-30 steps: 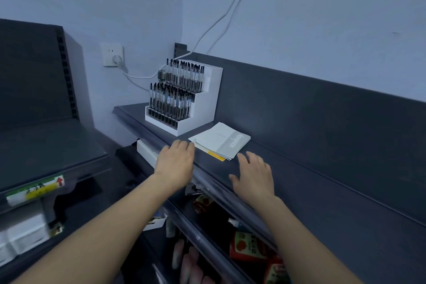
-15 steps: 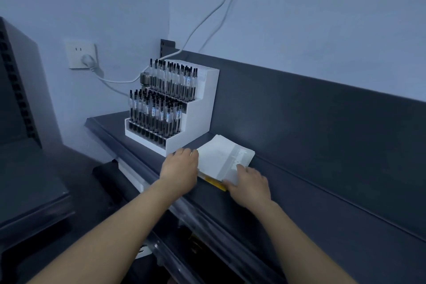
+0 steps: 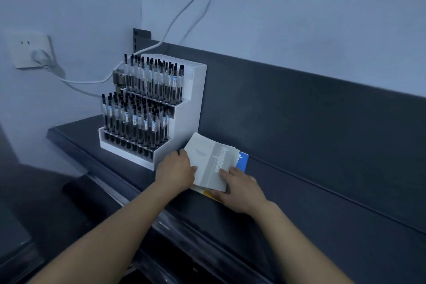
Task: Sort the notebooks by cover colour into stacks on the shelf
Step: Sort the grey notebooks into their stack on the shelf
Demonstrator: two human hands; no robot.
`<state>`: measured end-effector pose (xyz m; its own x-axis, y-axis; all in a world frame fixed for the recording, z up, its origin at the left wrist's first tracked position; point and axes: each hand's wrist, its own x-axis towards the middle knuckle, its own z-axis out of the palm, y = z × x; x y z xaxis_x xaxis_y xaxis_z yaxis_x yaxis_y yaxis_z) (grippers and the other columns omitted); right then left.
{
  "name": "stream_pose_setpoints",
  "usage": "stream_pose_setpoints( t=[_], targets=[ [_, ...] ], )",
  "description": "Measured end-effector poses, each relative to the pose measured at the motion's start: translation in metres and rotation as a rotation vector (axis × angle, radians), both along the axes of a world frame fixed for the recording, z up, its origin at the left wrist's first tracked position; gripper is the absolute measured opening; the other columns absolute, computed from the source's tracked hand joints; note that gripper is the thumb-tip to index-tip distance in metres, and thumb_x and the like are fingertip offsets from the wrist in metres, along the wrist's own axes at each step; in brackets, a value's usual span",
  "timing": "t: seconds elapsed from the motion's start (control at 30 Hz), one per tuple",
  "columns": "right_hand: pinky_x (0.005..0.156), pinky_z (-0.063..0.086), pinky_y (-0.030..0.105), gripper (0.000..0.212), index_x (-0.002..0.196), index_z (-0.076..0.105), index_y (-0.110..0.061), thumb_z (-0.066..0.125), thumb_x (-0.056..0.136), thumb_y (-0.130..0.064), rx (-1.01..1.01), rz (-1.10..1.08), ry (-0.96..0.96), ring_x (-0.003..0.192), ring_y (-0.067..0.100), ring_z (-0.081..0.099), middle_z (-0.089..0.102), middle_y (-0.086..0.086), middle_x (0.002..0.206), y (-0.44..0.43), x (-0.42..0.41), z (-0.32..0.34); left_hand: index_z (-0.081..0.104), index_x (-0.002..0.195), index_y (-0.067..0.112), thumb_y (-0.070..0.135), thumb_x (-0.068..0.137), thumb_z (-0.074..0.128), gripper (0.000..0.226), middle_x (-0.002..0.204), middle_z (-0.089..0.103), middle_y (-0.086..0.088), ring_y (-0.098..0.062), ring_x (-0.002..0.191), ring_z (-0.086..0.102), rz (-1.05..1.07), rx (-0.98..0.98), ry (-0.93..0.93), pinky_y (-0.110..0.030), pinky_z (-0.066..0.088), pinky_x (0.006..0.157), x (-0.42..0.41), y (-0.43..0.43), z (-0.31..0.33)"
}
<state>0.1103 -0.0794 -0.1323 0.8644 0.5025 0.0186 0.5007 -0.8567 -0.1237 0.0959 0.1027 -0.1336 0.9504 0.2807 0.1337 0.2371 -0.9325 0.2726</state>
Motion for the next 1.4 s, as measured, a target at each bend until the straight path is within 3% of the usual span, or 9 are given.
stream_pose_setpoints(
  t=[0.23, 0.47, 0.57, 0.63, 0.8, 0.9, 1.07, 1.23, 1.4],
  targets=[
    [0.098, 0.043, 0.030, 0.044, 0.134, 0.052, -0.034, 0.052, 0.091, -0.025, 0.208, -0.027, 0.098, 0.120, 0.020, 0.051, 0.056, -0.010, 0.130, -0.001, -0.010, 0.008, 0.045, 0.124, 0.007, 0.044, 0.090, 0.057, 0.051, 0.123, 0.054, -0.010, -0.028, 0.109, 0.056, 0.081, -0.172, 0.021, -0.038, 0.048, 0.076, -0.008, 0.016, 0.003],
    [0.100, 0.039, 0.022, 0.064, 0.142, 0.042, -0.031, 0.061, 0.083, -0.013, 0.338, -0.027, 0.197, 0.125, 0.012, 0.047, 0.044, -0.013, 0.143, -0.002, -0.021, 0.011, 0.054, 0.113, 0.008, 0.039, 0.085, 0.066, 0.043, 0.108, 0.065, -0.008, -0.027, 0.092, 0.064, 0.064, -0.430, 0.070, -0.031, 0.052, 0.066, -0.020, 0.020, 0.010],
    [0.083, 0.053, 0.028, 0.060, 0.134, 0.048, -0.027, 0.054, 0.079, -0.002, 0.551, -0.076, 0.370, 0.093, 0.012, 0.059, 0.059, -0.001, 0.125, -0.002, -0.027, 0.018, 0.057, 0.106, 0.009, 0.030, 0.087, 0.067, 0.030, 0.101, 0.065, -0.008, -0.028, 0.085, 0.065, 0.066, -0.659, 0.069, -0.033, 0.055, 0.057, -0.028, 0.020, 0.014],
    [0.068, 0.051, 0.022, 0.054, 0.130, 0.052, -0.022, 0.047, 0.082, 0.002, 0.615, -0.113, 0.390, 0.095, 0.011, 0.060, 0.061, 0.002, 0.121, -0.001, -0.032, 0.020, 0.056, 0.104, 0.009, 0.024, 0.087, 0.068, 0.026, 0.106, 0.064, -0.010, -0.028, 0.089, 0.063, 0.068, -0.755, 0.057, -0.033, 0.054, 0.054, -0.033, 0.020, 0.016],
    [0.074, 0.045, 0.018, 0.046, 0.134, 0.050, -0.019, 0.045, 0.090, -0.006, 0.685, -0.259, 0.295, 0.113, 0.012, 0.054, 0.052, -0.001, 0.131, 0.002, -0.044, 0.018, 0.057, 0.117, 0.007, 0.016, 0.086, 0.069, 0.035, 0.120, 0.062, -0.010, -0.029, 0.108, 0.059, 0.052, -0.847, -0.052, -0.041, 0.053, 0.086, -0.043, 0.019, 0.016],
    [0.080, 0.041, 0.021, 0.039, 0.132, 0.050, -0.017, 0.048, 0.094, -0.015, 0.703, -0.325, 0.259, 0.106, 0.015, 0.055, 0.056, 0.000, 0.119, 0.001, -0.054, 0.018, 0.056, 0.123, 0.008, 0.016, 0.088, 0.067, 0.038, 0.124, 0.062, -0.008, -0.027, 0.110, 0.058, 0.011, -0.829, -0.156, -0.035, 0.049, 0.083, -0.052, 0.015, 0.014],
    [0.062, 0.040, 0.019, 0.020, 0.103, 0.051, -0.018, 0.054, 0.094, -0.036, 0.804, -0.395, 0.279, 0.084, 0.009, 0.053, 0.057, -0.004, 0.103, -0.004, -0.068, 0.013, 0.056, 0.125, 0.008, 0.012, 0.089, 0.065, 0.037, 0.116, 0.064, -0.006, -0.020, 0.099, 0.058, -0.070, -0.862, -0.331, -0.028, 0.045, 0.079, -0.070, 0.003, 0.016],
    [0.062, 0.041, 0.016, 0.038, 0.115, 0.050, -0.019, 0.059, 0.089, -0.046, 1.042, -0.450, 0.350, 0.089, 0.006, 0.058, 0.059, -0.010, 0.098, -0.014, -0.085, 0.018, 0.060, 0.108, 0.021, 0.007, 0.087, 0.066, 0.026, 0.099, 0.067, 0.007, -0.019, 0.097, 0.065, -0.184, -1.031, -0.434, -0.036, 0.053, 0.085, -0.084, -0.016, 0.020],
    [0.072, 0.047, 0.020, 0.052, 0.133, 0.039, -0.024, 0.065, 0.089, -0.028, 1.117, -0.417, 0.202, 0.095, 0.005, 0.059, 0.059, -0.012, 0.107, -0.041, -0.099, 0.019, 0.060, 0.116, 0.021, 0.005, 0.087, 0.066, 0.034, 0.104, 0.067, 0.009, -0.012, 0.099, 0.064, -0.293, -1.031, -0.463, -0.033, 0.053, 0.087, -0.096, -0.045, 0.025]
  ],
)
